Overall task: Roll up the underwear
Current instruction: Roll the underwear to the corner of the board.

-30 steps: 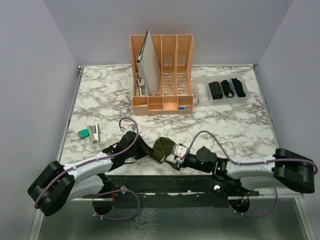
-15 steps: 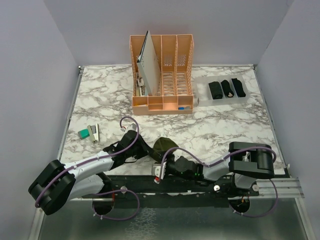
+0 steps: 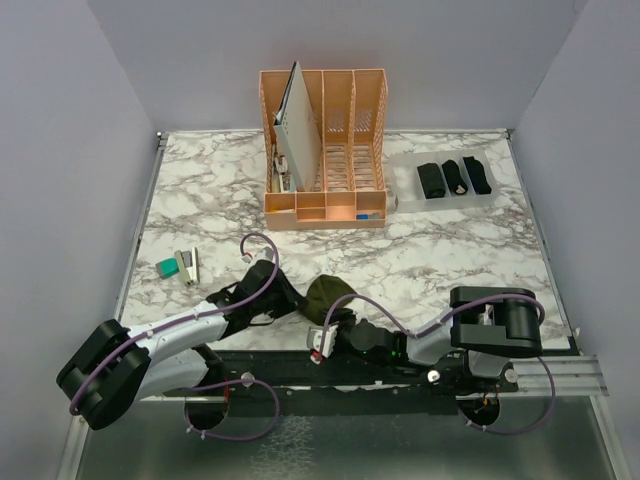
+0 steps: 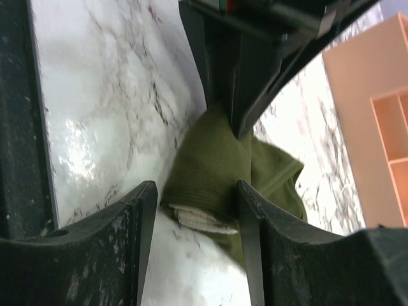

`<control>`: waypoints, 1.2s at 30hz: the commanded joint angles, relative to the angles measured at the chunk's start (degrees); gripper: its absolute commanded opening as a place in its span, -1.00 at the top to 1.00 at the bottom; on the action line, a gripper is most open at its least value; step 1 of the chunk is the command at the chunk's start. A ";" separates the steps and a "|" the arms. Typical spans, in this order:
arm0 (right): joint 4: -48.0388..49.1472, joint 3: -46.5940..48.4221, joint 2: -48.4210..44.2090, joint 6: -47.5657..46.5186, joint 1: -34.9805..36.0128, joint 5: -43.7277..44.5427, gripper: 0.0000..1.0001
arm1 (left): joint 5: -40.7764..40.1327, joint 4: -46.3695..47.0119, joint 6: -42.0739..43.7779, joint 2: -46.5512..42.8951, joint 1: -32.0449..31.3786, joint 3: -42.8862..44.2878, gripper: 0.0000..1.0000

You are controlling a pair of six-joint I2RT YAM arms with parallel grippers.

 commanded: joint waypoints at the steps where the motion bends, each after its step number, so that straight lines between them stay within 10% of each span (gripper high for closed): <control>1: -2.07 -2.07 1.17 5.24 0.51 7.16 -0.12 | 0.59 -4.52 1.18 -0.11 -0.39 0.12 0.54; 26: -2.69 -0.67 4.47 18.11 0.51 6.77 0.92 | -0.66 -8.16 -1.20 -6.03 -0.35 0.06 0.48; 36: 0.72 -2.58 4.17 24.53 0.18 4.06 0.99 | -2.67 -10.01 -1.92 -8.29 -0.30 -0.03 -0.08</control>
